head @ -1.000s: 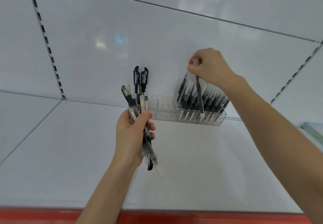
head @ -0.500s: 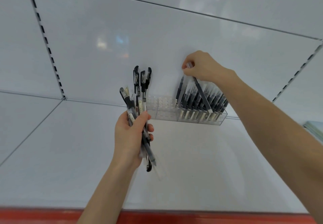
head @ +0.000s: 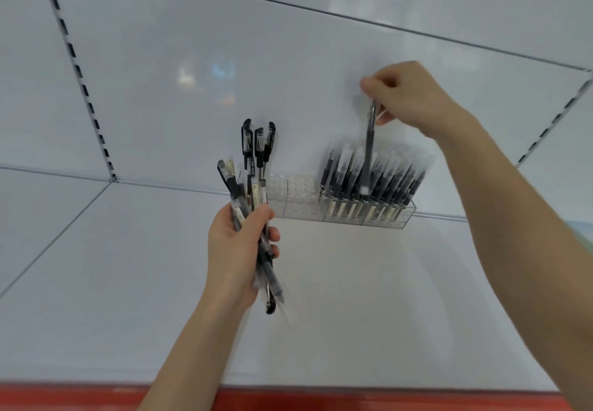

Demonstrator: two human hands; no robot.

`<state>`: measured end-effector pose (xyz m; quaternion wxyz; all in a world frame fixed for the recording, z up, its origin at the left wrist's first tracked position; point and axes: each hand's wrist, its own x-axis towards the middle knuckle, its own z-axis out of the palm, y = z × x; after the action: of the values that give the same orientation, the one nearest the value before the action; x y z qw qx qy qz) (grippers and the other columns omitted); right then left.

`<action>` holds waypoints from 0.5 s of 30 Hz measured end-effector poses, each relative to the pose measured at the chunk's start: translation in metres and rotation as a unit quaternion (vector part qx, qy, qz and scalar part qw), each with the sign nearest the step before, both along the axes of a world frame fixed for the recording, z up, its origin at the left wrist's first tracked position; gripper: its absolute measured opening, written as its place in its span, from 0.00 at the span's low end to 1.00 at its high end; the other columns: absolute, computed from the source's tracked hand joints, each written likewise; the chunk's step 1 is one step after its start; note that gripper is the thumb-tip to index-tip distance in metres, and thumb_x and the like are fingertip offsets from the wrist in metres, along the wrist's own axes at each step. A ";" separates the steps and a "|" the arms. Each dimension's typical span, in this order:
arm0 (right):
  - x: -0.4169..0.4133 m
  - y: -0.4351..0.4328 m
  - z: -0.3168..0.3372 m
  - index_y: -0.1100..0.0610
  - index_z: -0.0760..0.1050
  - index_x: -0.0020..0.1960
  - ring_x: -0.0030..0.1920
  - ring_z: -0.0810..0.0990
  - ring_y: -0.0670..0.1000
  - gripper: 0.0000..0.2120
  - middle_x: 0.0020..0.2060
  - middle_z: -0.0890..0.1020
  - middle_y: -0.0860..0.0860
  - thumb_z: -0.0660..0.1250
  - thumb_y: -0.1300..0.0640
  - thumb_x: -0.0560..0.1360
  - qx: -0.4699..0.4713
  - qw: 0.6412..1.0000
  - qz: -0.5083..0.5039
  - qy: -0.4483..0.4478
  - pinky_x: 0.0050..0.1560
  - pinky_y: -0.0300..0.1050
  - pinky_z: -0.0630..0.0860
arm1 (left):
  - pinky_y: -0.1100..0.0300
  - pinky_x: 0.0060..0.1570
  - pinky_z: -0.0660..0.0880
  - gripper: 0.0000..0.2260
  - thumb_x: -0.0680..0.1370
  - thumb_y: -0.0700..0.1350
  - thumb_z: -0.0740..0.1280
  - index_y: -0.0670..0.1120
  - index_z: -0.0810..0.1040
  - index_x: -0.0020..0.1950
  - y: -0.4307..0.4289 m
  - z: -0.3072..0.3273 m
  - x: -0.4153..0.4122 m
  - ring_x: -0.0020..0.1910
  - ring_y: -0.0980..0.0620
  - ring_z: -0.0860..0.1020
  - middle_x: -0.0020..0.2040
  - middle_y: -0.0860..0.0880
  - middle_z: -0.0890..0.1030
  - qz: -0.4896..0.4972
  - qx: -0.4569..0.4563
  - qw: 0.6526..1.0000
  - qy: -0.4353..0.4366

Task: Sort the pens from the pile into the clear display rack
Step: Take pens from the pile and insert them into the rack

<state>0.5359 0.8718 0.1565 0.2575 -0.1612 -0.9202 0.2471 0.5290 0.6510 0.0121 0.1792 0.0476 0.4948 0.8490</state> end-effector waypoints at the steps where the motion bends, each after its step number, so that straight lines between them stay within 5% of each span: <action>1: 0.002 0.001 0.002 0.70 0.75 0.49 0.30 0.78 0.46 0.16 0.35 0.75 0.55 0.62 0.55 0.77 -0.023 0.999 0.009 0.031 0.42 0.43 0.80 | 0.66 0.20 0.67 0.03 0.76 0.37 0.64 0.40 0.71 0.48 0.000 0.000 0.000 0.23 0.57 0.72 0.36 0.47 0.76 0.000 0.000 1.000 -0.001; 7: -0.005 -0.011 -0.026 0.63 0.76 0.54 0.29 0.77 0.42 0.10 0.36 0.77 0.50 0.67 0.60 0.74 0.005 0.986 0.017 0.166 0.40 0.36 0.79 | 0.66 0.20 0.67 0.03 0.76 0.37 0.64 0.40 0.71 0.47 0.001 0.002 0.003 0.23 0.57 0.72 0.35 0.46 0.75 -0.004 -0.002 1.000 0.002; 11: -0.010 -0.013 -0.043 0.63 0.75 0.53 0.39 0.78 0.53 0.10 0.41 0.77 0.52 0.67 0.59 0.74 0.035 0.991 0.036 0.125 0.49 0.49 0.78 | 0.66 0.20 0.67 0.03 0.76 0.37 0.64 0.41 0.71 0.46 0.001 0.001 0.003 0.22 0.56 0.72 0.35 0.47 0.76 0.001 0.000 1.000 0.002; 15: -0.010 -0.012 -0.050 0.62 0.76 0.52 0.41 0.77 0.54 0.09 0.41 0.76 0.52 0.67 0.59 0.74 0.044 0.992 0.045 0.111 0.49 0.49 0.77 | 0.65 0.20 0.67 0.03 0.76 0.37 0.64 0.41 0.71 0.44 0.000 0.002 0.004 0.23 0.56 0.72 0.35 0.46 0.75 0.003 -0.004 1.000 0.005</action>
<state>0.5256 0.8593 0.1064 0.3539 -0.0797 -0.9020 0.2339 0.5329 0.6506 0.0136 0.1742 0.0493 0.4989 0.8476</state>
